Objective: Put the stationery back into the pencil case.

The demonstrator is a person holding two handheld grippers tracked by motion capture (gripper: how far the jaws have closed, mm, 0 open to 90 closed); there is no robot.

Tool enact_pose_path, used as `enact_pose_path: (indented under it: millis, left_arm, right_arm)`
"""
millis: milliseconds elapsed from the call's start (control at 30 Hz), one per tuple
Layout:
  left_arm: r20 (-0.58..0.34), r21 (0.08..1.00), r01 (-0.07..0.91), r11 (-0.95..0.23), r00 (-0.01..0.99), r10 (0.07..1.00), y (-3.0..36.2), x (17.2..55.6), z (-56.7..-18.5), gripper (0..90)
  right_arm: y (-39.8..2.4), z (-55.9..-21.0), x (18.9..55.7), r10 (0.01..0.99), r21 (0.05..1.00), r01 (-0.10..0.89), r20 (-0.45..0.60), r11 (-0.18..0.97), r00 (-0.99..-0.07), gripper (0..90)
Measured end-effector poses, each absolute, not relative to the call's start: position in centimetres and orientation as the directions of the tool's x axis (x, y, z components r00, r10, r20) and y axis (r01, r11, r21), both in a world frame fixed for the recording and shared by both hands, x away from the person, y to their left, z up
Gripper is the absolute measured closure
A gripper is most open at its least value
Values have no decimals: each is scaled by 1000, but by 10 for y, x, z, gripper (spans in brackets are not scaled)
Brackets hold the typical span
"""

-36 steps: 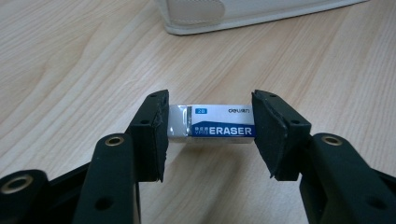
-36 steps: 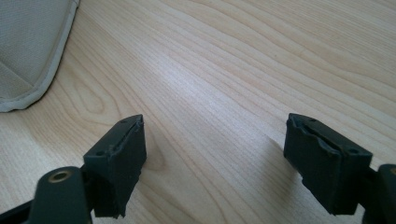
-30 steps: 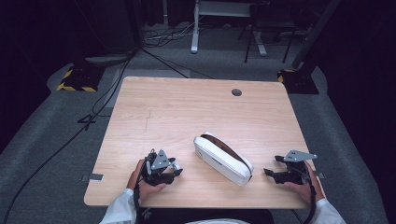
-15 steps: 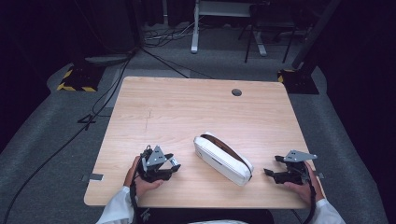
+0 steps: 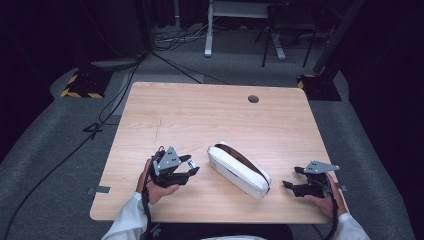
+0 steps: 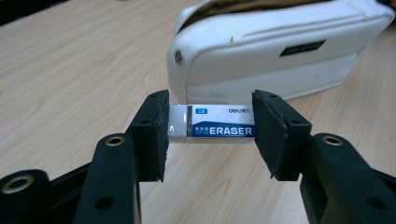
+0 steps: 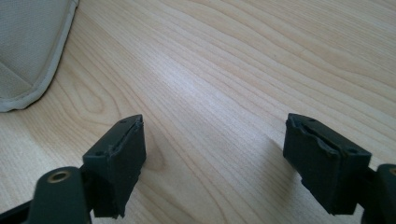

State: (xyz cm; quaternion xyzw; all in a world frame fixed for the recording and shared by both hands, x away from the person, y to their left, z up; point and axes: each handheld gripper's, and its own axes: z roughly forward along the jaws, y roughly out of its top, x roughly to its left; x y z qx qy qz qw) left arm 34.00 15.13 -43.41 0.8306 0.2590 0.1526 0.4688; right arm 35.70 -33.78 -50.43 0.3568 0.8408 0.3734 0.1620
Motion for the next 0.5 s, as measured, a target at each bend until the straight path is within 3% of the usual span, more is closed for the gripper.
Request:
enact_pose_path:
  millis: [500]
  left_arm:
    - [28,881,219,-420,862,507,119,350,-399,485]
  right_arm:
    - [-338,-504,357,728,741,484,-10,465,-685,194]
